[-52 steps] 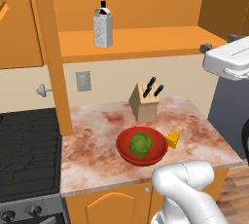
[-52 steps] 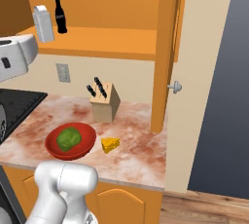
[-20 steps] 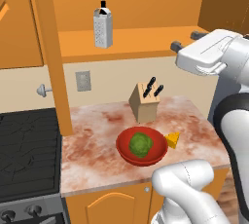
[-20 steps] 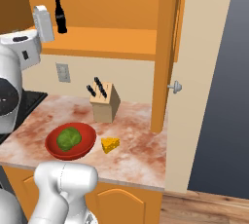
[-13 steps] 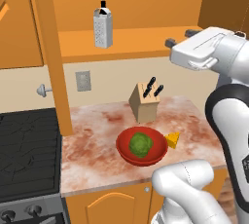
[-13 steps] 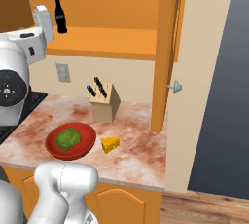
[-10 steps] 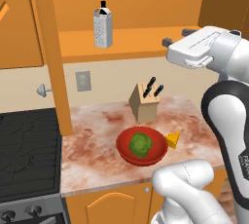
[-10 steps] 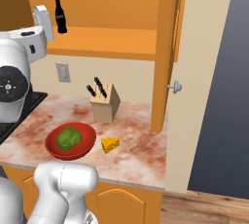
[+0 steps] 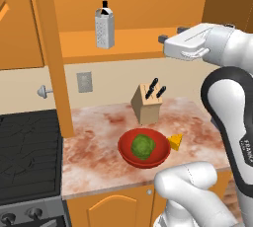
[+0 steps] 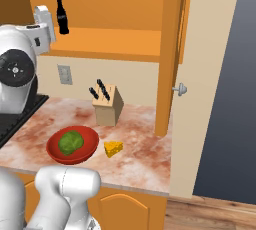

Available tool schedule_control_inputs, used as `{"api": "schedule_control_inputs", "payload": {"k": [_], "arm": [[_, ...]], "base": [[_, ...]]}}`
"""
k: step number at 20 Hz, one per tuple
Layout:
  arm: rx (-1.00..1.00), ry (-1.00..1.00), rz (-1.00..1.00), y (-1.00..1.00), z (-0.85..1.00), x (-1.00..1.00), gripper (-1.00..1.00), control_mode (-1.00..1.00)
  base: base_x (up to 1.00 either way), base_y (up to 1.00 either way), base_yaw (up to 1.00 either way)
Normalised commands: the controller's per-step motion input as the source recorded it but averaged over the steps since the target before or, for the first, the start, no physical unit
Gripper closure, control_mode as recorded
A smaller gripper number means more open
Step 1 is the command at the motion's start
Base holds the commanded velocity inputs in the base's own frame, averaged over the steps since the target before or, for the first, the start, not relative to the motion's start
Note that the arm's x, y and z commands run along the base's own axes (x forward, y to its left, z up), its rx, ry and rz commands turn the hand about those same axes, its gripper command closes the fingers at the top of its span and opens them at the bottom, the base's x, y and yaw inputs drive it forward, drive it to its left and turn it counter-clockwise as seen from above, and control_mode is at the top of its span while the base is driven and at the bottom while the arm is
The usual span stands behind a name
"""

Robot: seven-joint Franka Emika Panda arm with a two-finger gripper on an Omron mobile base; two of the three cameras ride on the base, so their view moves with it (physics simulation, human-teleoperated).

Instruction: Pick the cheese from the fridge and the cheese grater from the cabinet and place them next to the salad bowl.

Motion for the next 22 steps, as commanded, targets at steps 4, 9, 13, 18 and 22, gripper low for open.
{"api": "schedule_control_inputs", "payload": {"k": [4, 9, 13, 18, 22], "arm": [[0.00, 0.00, 0.08, 0.00, 0.00, 0.12, -1.00, -1.00], [0.00, 0.00, 0.05, 0.02, 0.00, 0.05, -1.00, -1.00], [-0.05, 0.02, 0.00, 0.10, 0.00, 0.04, -1.00, -1.00], [-0.06, 0.10, 0.00, 0.08, 0.00, 0.05, -1.00, -1.00], [-0.03, 0.10, 0.00, 0.08, 0.00, 0.13, -1.00, -1.00]], "base": [[0.00, 0.00, 0.00], [0.00, 0.00, 0.00], [0.00, 0.00, 0.00], [0.00, 0.00, 0.00], [0.00, 0.00, 0.00]]}}
